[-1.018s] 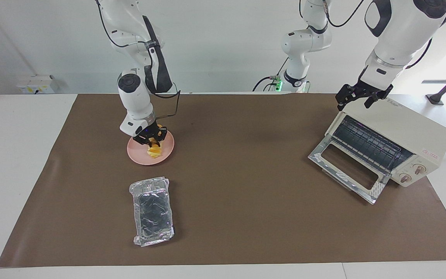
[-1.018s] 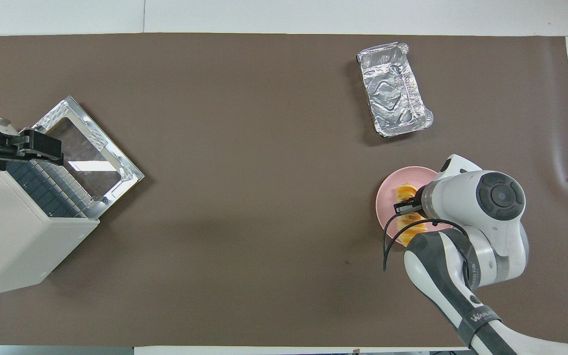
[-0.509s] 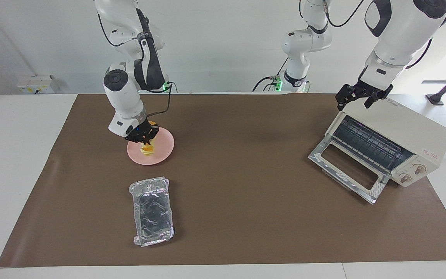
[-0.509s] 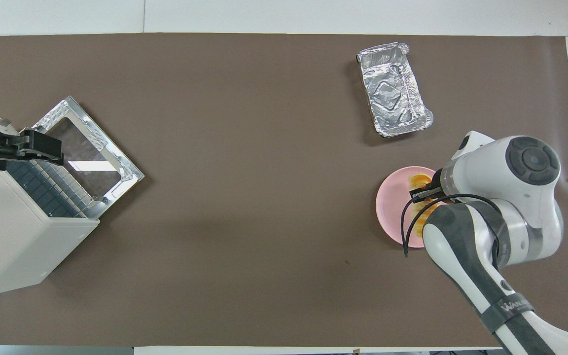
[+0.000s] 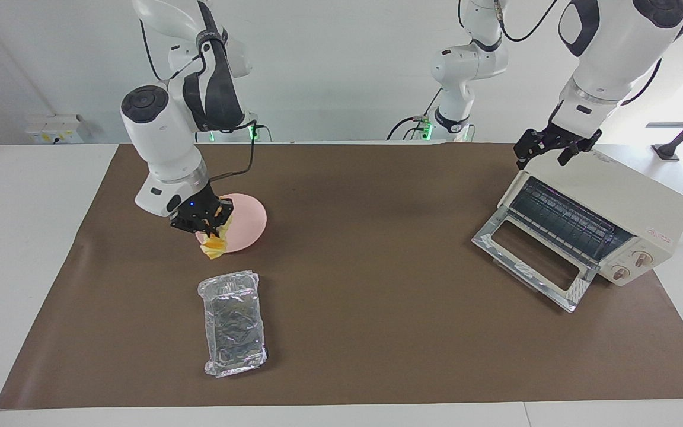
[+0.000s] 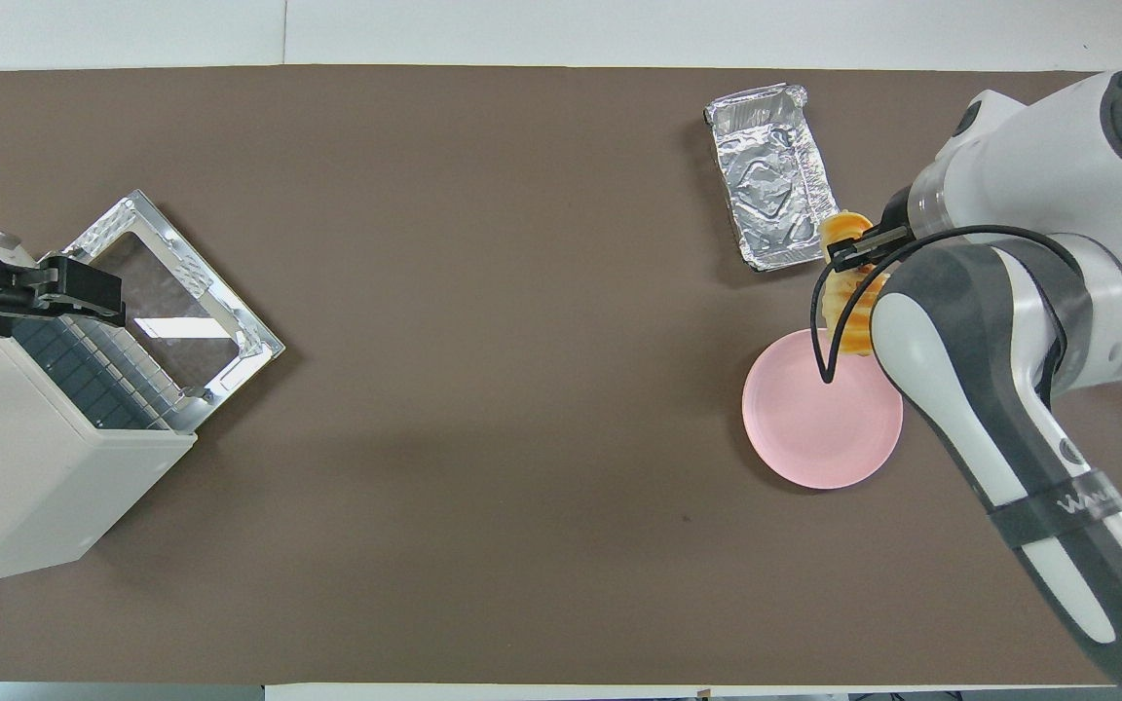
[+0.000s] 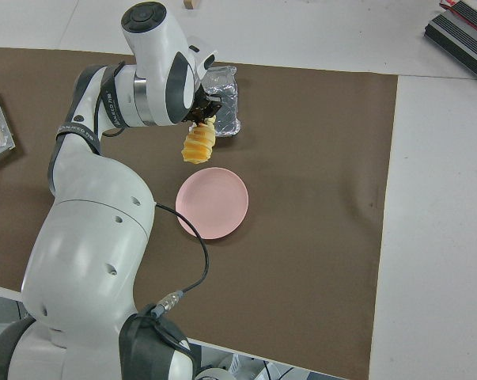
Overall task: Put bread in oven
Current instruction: 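Carry the bread with the right gripper and lower it into the foil tray, then open the right gripper to release the bread in the tray, then drag the foil tray toward the table center with the right gripper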
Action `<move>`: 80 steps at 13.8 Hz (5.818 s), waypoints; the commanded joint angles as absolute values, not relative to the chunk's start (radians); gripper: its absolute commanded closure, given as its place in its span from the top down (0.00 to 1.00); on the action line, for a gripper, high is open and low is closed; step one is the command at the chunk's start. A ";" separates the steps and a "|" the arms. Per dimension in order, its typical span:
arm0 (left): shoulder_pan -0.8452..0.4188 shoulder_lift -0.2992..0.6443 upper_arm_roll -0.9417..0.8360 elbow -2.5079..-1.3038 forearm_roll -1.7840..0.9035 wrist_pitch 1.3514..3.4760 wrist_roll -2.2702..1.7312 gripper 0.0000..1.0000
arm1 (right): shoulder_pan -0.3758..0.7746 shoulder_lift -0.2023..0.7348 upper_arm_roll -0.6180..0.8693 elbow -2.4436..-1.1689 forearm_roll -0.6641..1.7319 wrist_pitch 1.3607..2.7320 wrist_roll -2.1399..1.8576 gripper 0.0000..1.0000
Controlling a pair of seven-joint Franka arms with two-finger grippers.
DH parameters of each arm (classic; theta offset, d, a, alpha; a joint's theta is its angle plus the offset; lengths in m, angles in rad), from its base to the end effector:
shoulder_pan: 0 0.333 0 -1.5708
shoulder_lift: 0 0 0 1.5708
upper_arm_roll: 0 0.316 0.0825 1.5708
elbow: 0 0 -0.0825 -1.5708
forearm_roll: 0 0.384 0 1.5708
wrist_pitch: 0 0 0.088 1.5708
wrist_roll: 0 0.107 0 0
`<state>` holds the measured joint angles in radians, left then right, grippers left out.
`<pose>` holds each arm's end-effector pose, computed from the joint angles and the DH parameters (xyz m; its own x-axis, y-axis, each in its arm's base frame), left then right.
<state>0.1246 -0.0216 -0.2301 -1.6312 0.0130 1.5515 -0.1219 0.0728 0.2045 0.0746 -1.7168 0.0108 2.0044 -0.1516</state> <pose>0.5413 -0.0572 0.6060 0.9983 0.0171 -0.0560 0.0158 -0.9996 -0.0249 0.6240 0.0902 0.4723 0.9541 0.2869 0.0863 0.2890 -0.9572 -0.0124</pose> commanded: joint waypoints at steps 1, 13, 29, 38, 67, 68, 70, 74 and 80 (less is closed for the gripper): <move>0.130 -0.049 -0.225 -1.661 -0.002 1.569 -0.118 1.00 | 0.072 0.329 0.081 -1.550 -0.018 1.973 -0.173 0.00; 0.130 -0.049 -0.225 -1.661 -0.003 1.569 -0.118 1.00 | 0.097 0.727 0.083 -1.248 -0.110 2.173 -0.250 0.00; 0.130 -0.049 -0.225 -1.661 -0.003 1.569 -0.118 1.00 | 0.100 0.669 0.083 -1.310 -0.101 2.068 -0.244 1.00; 0.130 -0.049 -0.225 -1.661 -0.003 1.569 -0.118 1.00 | 0.034 0.696 0.075 -1.308 -0.195 2.230 -0.302 1.00; 0.130 -0.049 -0.225 -1.661 -0.003 1.569 -0.118 1.00 | 0.213 0.568 0.133 -1.186 0.060 1.684 0.107 0.00; 0.130 -0.049 -0.225 -1.661 -0.002 1.569 -0.118 1.00 | 0.266 0.555 0.133 -1.218 0.057 1.699 0.206 0.00; 0.130 -0.049 -0.225 -1.661 -0.003 1.569 -0.118 1.00 | 0.356 0.503 0.132 -1.349 0.049 1.808 0.329 0.00; 0.130 -0.049 -0.225 -1.661 -0.003 1.569 -0.118 1.00 | 0.458 0.449 0.132 -1.618 0.049 2.107 0.503 0.00; 0.130 -0.049 -0.225 -1.661 -0.003 1.569 -0.118 1.00 | 0.518 0.451 0.132 -1.761 0.041 2.321 0.623 0.00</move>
